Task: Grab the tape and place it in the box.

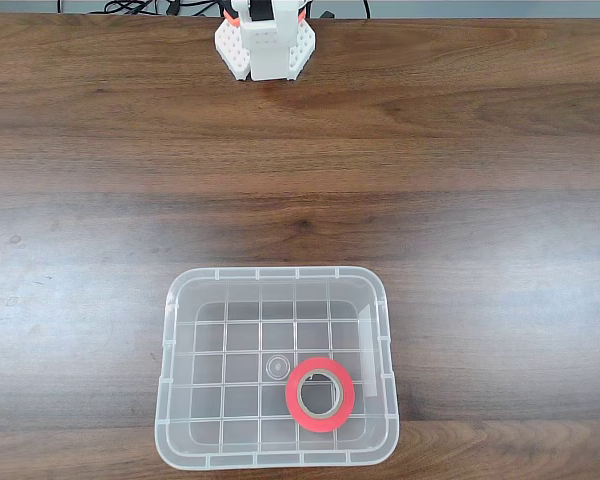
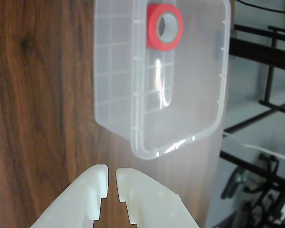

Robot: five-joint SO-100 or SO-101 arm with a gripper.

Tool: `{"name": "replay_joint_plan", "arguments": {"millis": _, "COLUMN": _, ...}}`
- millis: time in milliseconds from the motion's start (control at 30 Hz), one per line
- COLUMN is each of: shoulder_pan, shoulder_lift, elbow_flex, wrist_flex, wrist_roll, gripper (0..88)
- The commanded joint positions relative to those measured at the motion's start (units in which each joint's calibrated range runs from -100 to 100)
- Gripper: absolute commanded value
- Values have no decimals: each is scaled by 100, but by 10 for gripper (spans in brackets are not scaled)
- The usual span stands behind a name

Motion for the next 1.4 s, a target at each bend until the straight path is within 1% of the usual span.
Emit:
{"name": "replay_joint_plan", "arguments": {"millis": 0, "shoulder_pan": 366, "shoulder_lift": -1590, "elbow_flex": 2781, "wrist_flex": -1598, "wrist_roll": 238, "gripper": 13}}
{"name": "replay_joint_plan", "arguments": {"millis": 100, "shoulder_pan": 652, "shoulder_lift": -2410, "elbow_flex": 4577, "wrist_flex": -2514, "wrist_roll": 449, "gripper": 13}}
{"name": "replay_joint_plan", "arguments": {"millis": 233, "shoulder_pan": 776, "shoulder_lift": -3424, "elbow_flex": 6373, "wrist_flex": -3404, "wrist_roll": 449, "gripper": 13}}
{"name": "replay_joint_plan", "arguments": {"millis": 333, "shoulder_pan": 739, "shoulder_lift": -4164, "elbow_flex": 7311, "wrist_flex": -3524, "wrist_roll": 433, "gripper": 13}}
{"name": "replay_joint_plan", "arguments": {"millis": 500, "shoulder_pan": 805, "shoulder_lift": -5146, "elbow_flex": 8266, "wrist_flex": -3498, "wrist_roll": 433, "gripper": 13}}
{"name": "replay_joint_plan", "arguments": {"millis": 600, "shoulder_pan": 769, "shoulder_lift": -5170, "elbow_flex": 8520, "wrist_flex": -3498, "wrist_roll": 354, "gripper": 13}}
{"name": "replay_joint_plan", "arguments": {"millis": 733, "shoulder_pan": 637, "shoulder_lift": -5162, "elbow_flex": 8721, "wrist_flex": -3490, "wrist_roll": -121, "gripper": 13}}
{"name": "replay_joint_plan", "arguments": {"millis": 833, "shoulder_pan": 315, "shoulder_lift": -5162, "elbow_flex": 8800, "wrist_flex": -3139, "wrist_roll": -189, "gripper": 13}}
{"name": "replay_joint_plan", "arguments": {"millis": 900, "shoulder_pan": 125, "shoulder_lift": -5162, "elbow_flex": 8844, "wrist_flex": -3139, "wrist_roll": -263, "gripper": 13}}
{"name": "replay_joint_plan", "arguments": {"millis": 1067, "shoulder_pan": 110, "shoulder_lift": -5162, "elbow_flex": 8879, "wrist_flex": -3173, "wrist_roll": -221, "gripper": 13}}
{"name": "replay_joint_plan", "arguments": {"millis": 1200, "shoulder_pan": 88, "shoulder_lift": -5162, "elbow_flex": 8879, "wrist_flex": -3147, "wrist_roll": 1, "gripper": 13}}
{"name": "replay_joint_plan", "arguments": {"millis": 1367, "shoulder_pan": 110, "shoulder_lift": -5162, "elbow_flex": 8879, "wrist_flex": -3139, "wrist_roll": -10, "gripper": 13}}
